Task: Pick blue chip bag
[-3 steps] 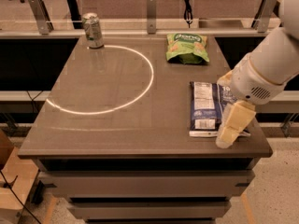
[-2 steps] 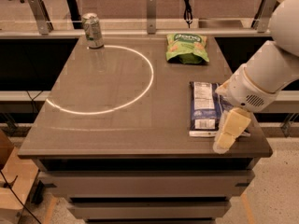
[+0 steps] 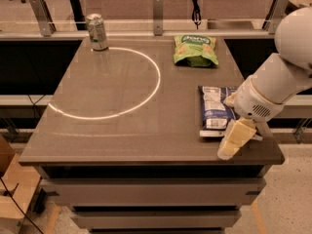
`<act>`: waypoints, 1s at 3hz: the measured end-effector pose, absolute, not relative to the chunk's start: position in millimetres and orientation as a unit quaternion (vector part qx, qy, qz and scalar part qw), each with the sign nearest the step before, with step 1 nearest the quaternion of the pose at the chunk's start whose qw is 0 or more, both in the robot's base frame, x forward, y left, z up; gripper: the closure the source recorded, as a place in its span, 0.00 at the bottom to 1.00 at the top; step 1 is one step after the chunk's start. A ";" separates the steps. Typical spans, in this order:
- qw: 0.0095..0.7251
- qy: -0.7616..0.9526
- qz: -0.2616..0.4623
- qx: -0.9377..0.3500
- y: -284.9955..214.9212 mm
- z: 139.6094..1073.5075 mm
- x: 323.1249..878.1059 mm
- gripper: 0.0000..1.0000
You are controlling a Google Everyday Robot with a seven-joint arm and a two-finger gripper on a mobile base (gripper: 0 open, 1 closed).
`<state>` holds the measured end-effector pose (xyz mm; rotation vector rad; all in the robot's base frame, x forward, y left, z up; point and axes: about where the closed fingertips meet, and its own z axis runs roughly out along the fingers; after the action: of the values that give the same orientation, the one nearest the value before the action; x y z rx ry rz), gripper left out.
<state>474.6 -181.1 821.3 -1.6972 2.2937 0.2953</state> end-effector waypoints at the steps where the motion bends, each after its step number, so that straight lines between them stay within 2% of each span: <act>1: 0.141 0.797 0.091 -0.581 -185.0 829.9 477.2 0.41; 3: 0.191 0.780 0.055 -0.594 -183.2 888.5 481.4 0.88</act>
Offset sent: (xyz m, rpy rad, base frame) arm 0.0077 -0.0119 0.0575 -0.0313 -0.1198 -0.0365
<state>481.4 -183.2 888.5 -1.6683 2.1909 0.1548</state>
